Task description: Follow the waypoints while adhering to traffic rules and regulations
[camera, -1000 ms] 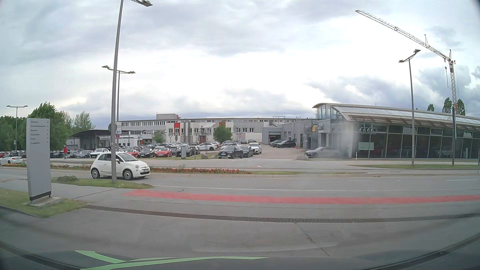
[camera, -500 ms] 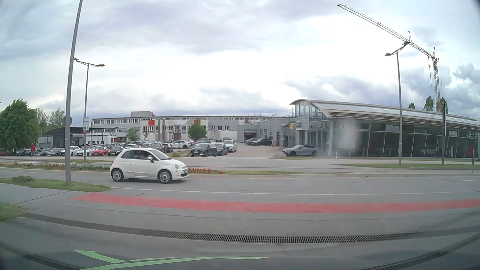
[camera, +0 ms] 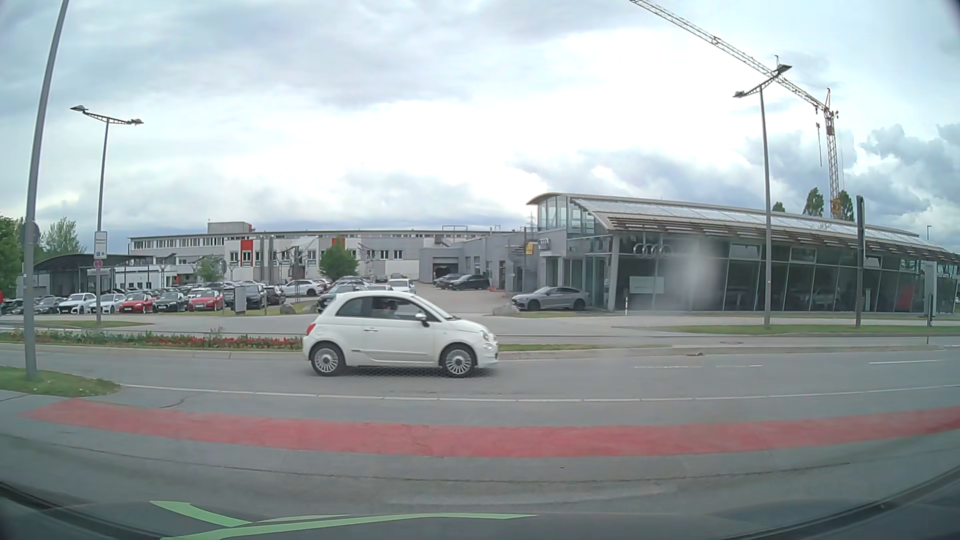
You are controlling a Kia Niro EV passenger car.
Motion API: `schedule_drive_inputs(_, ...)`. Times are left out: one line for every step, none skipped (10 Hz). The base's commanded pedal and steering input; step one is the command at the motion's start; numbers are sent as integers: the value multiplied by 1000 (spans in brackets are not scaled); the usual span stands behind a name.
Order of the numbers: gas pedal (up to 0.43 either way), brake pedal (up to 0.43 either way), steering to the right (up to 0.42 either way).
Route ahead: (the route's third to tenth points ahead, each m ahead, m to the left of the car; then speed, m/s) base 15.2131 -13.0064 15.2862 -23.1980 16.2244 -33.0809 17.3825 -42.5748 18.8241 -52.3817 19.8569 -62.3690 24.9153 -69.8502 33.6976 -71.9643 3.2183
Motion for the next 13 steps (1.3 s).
schedule_drive_inputs(0,274,243)
schedule_drive_inputs(0,280,249)
schedule_drive_inputs(0,280,255)
schedule_drive_inputs(0,280,260)
schedule_drive_inputs(0,280,261)
schedule_drive_inputs(0,274,263)
schedule_drive_inputs(0,280,264)
schedule_drive_inputs(0,274,264)
schedule_drive_inputs(0,274,264)
schedule_drive_inputs(0,274,265)
schedule_drive_inputs(0,274,270)
schedule_drive_inputs(0,268,271)
schedule_drive_inputs(0,268,271)
